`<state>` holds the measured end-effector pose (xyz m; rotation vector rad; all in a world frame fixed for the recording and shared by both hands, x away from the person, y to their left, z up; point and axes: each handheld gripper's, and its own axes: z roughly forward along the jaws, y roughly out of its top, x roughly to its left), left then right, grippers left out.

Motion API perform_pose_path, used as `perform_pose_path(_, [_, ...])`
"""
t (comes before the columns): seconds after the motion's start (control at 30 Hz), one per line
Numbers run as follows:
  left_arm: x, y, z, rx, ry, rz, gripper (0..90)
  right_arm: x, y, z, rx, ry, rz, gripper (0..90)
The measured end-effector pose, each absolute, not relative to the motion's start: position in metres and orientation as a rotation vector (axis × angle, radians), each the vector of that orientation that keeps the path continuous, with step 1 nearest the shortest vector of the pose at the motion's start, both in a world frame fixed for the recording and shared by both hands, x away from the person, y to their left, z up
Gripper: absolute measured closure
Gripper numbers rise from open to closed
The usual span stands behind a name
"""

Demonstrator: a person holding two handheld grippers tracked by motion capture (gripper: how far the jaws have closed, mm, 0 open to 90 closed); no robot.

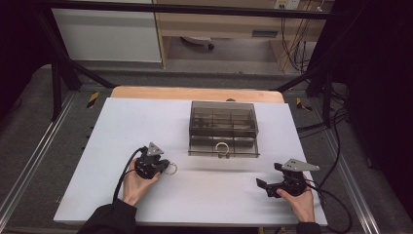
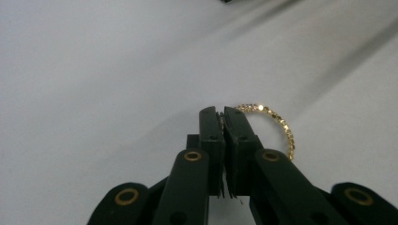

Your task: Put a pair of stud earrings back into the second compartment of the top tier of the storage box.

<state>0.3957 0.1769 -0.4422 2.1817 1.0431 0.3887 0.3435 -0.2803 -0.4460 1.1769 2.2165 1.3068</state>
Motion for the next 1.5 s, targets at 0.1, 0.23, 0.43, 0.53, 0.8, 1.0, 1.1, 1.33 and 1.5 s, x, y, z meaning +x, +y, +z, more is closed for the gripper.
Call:
perform_pose_path(0.1, [0.395, 0.179, -0.438, 2.174, 1.036, 0.386, 86.4, 0.343, -0.280, -0.446, 1.181, 2.217, 1.307, 0.7])
perform_pose_path(0.23, [0.393, 0.182, -0.434, 2.163, 1.034, 0.381, 86.4, 0.343, -0.280, -0.446, 1.179, 2.216, 1.309, 0.7])
perform_pose_path(0.43, [0.390, 0.185, -0.428, 2.156, 1.022, 0.377, 86.4, 0.343, -0.280, -0.446, 1.177, 2.217, 1.307, 0.7])
perform_pose_path(0.53, [0.389, 0.186, -0.424, 2.151, 1.013, 0.373, 86.5, 0.343, -0.280, -0.446, 1.180, 2.217, 1.309, 0.7])
perform_pose_path(0.8, [0.385, 0.186, -0.414, 2.150, 0.989, 0.373, 86.4, 0.343, -0.280, -0.446, 1.180, 2.217, 1.308, 0.7])
perform_pose_path(1.0, [0.383, 0.186, -0.408, 2.148, 0.979, 0.366, 86.4, 0.343, -0.281, -0.446, 1.180, 2.218, 1.305, 0.7])
perform_pose_path(1.1, [0.383, 0.186, -0.403, 2.149, 0.964, 0.362, 86.4, 0.343, -0.281, -0.446, 1.177, 2.218, 1.304, 0.7])
perform_pose_path(1.33, [0.379, 0.186, -0.391, 2.140, 0.939, 0.359, 86.4, 0.343, -0.281, -0.446, 1.179, 2.217, 1.302, 0.7])
perform_pose_path(1.5, [0.376, 0.184, -0.380, 2.135, 0.916, 0.366, 86.5, 0.343, -0.280, -0.446, 1.178, 2.218, 1.301, 0.7])
